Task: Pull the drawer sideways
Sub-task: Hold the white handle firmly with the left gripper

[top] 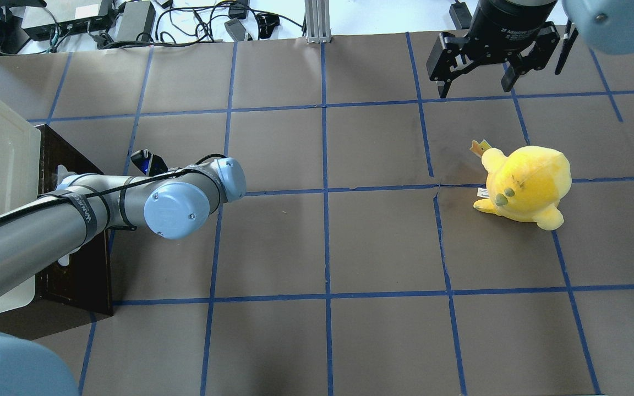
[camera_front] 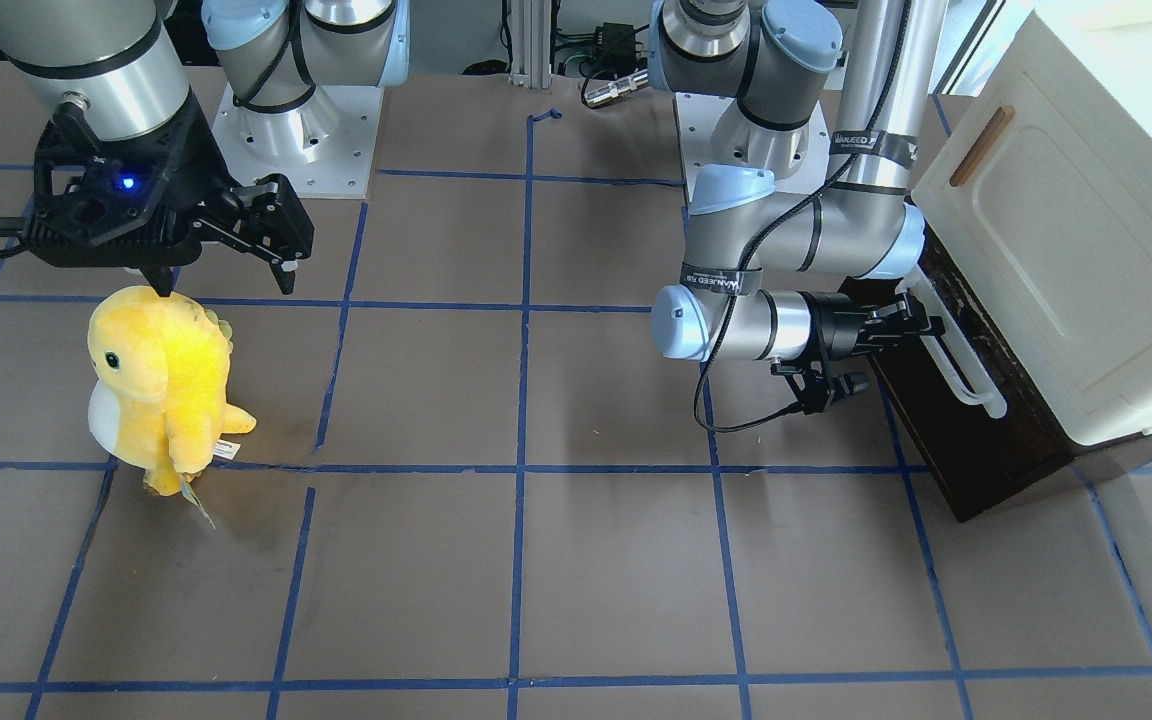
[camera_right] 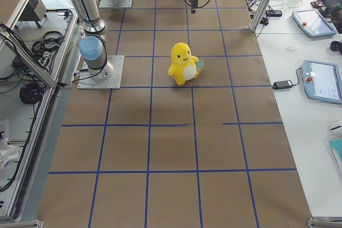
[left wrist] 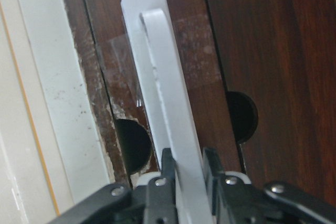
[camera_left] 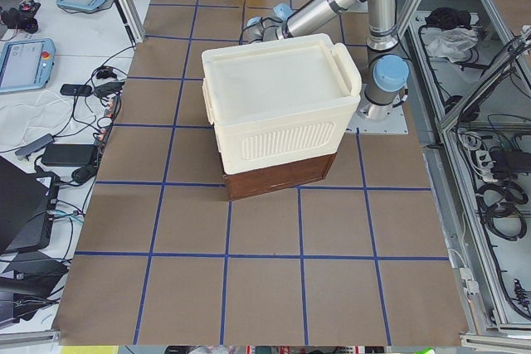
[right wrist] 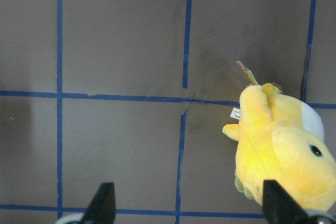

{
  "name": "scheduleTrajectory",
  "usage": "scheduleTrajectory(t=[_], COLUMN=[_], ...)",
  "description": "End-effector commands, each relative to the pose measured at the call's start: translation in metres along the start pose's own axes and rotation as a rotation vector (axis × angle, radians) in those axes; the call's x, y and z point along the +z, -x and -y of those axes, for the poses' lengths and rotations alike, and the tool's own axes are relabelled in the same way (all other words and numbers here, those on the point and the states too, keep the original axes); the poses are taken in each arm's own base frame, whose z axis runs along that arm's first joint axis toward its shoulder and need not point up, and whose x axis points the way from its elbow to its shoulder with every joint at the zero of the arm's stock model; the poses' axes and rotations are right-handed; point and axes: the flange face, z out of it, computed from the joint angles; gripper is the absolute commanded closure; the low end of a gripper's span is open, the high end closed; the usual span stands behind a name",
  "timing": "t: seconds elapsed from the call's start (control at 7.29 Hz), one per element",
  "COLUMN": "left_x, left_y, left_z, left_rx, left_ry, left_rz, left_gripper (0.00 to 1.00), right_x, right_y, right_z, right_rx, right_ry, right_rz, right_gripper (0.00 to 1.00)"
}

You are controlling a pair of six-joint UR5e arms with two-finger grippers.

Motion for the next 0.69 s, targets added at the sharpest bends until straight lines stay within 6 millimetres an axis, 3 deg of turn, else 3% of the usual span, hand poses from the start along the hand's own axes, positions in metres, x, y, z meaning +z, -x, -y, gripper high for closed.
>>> scheduleTrajectory(t=[0.0,0.55], left_x=[-0.004,-0.016], left_y=[0.005,-0.003], left_z=[0.002,-0.001], left_rx=[-0.005,0.001], left_ry=[-0.007,-0.025], left_rz=[-0.003,-0.008], left_gripper=[0.76,0.76], right_x=[0.000,0.000], right_y=[0.000,0.000], right_z=[0.000,0.000], right_rx=[0.000,0.000], right_ry=[0.000,0.000], right_rz=[0.000,0.000], right_gripper=[0.00,0.00])
